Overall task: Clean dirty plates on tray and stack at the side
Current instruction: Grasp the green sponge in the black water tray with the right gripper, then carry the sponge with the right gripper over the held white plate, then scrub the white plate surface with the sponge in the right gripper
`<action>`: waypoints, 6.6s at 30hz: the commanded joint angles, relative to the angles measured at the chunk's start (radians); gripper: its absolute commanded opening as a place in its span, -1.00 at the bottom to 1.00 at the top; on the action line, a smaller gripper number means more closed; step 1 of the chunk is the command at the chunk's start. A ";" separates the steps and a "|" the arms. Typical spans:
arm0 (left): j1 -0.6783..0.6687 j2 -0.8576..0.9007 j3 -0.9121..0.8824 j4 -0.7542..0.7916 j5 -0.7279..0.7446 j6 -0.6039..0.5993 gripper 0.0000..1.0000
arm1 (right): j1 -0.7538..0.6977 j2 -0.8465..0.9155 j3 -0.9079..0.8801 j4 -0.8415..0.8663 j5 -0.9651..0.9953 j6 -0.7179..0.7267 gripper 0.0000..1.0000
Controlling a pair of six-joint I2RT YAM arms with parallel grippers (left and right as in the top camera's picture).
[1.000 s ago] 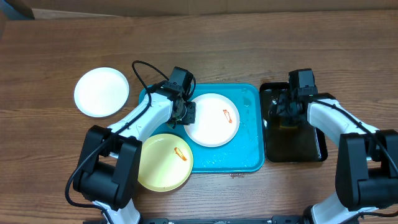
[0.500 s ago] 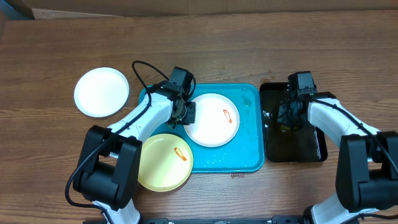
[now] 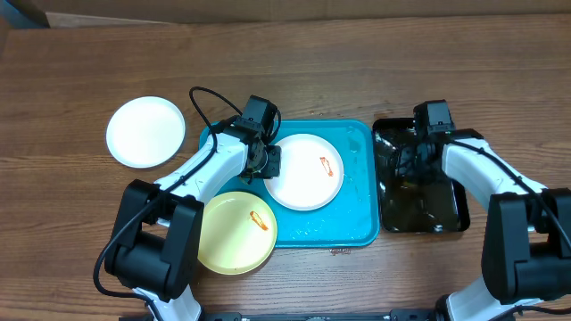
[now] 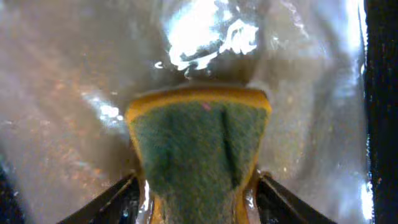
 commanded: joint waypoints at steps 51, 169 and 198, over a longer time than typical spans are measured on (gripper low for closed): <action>-0.009 0.015 0.006 0.003 -0.013 -0.010 -0.53 | -0.002 0.011 0.022 -0.027 0.007 0.003 -0.22; -0.007 0.015 0.006 -0.049 0.043 -0.219 -0.92 | 0.524 0.304 0.327 -0.039 0.051 -0.161 -0.92; -0.007 0.015 0.006 -0.047 0.043 -0.211 -0.91 | 0.463 0.183 0.397 -0.133 -0.383 -0.239 -0.93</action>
